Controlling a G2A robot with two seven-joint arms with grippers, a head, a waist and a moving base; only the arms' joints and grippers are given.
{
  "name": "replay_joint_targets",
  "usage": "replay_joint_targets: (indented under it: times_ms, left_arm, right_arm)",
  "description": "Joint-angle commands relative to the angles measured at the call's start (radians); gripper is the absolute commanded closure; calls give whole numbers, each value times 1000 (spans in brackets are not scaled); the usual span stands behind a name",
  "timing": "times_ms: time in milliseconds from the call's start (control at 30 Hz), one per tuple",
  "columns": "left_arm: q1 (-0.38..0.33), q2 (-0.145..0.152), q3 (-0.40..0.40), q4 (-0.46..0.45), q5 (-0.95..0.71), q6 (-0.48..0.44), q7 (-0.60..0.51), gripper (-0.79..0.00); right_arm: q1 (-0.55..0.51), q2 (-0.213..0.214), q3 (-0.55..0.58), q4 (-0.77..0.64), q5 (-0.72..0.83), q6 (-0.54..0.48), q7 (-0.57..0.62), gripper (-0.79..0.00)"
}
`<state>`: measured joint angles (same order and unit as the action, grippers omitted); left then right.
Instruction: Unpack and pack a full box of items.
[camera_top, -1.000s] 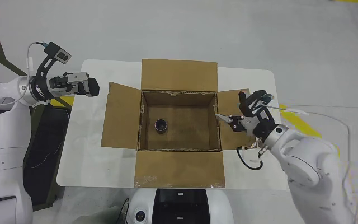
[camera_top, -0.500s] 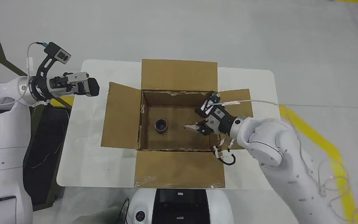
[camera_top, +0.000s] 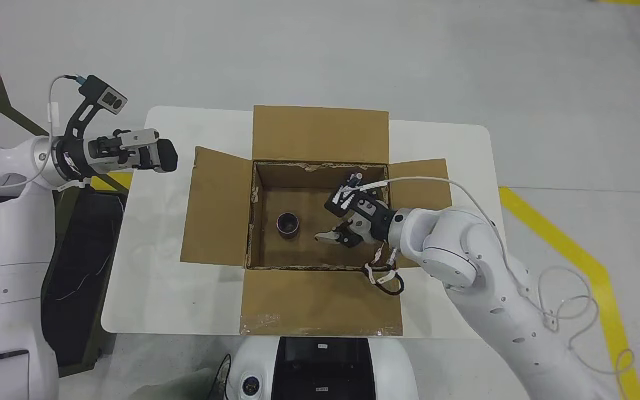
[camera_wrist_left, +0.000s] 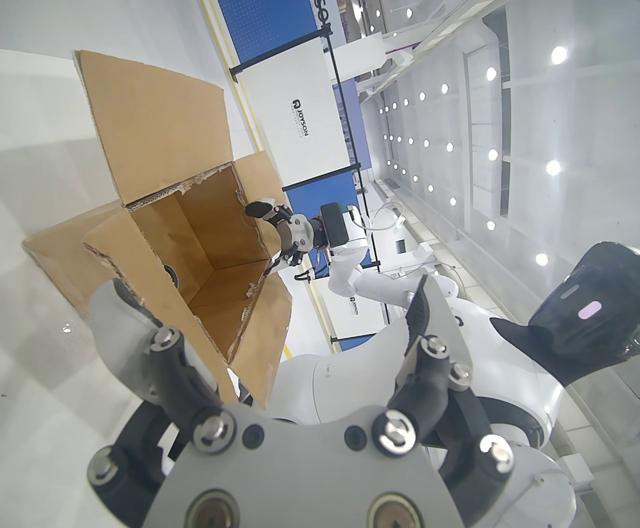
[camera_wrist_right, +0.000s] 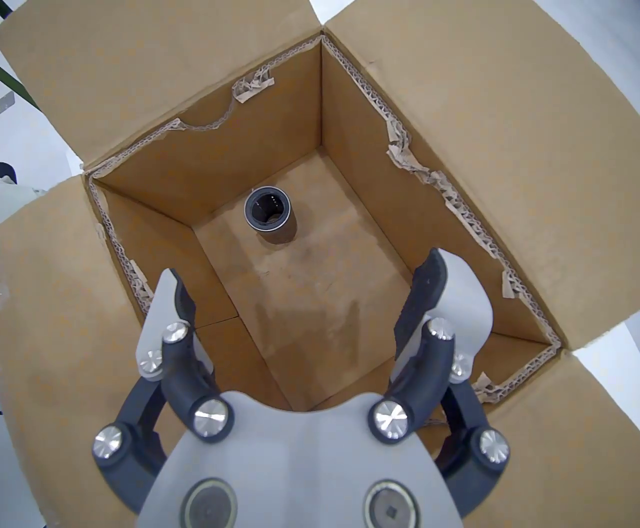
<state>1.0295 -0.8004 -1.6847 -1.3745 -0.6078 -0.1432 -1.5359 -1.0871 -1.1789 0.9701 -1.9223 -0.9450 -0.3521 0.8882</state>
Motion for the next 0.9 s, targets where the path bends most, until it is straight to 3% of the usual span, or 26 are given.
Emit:
replay_joint_targets:
  times_ms: [0, 500, 867]
  left_arm:
    - [0, 0, 0, 0, 0, 0, 0, -785]
    - [0, 0, 0, 0, 0, 0, 0, -785]
    - [0, 0, 0, 0, 0, 0, 0, -785]
  right_arm:
    - [0, 0, 0, 0, 0, 0, 0, -785]
    - [10, -2, -14, 9, -10, -22, -21, -785]
    - [202, -55, -177, 212, 11, -88, -65, -785]
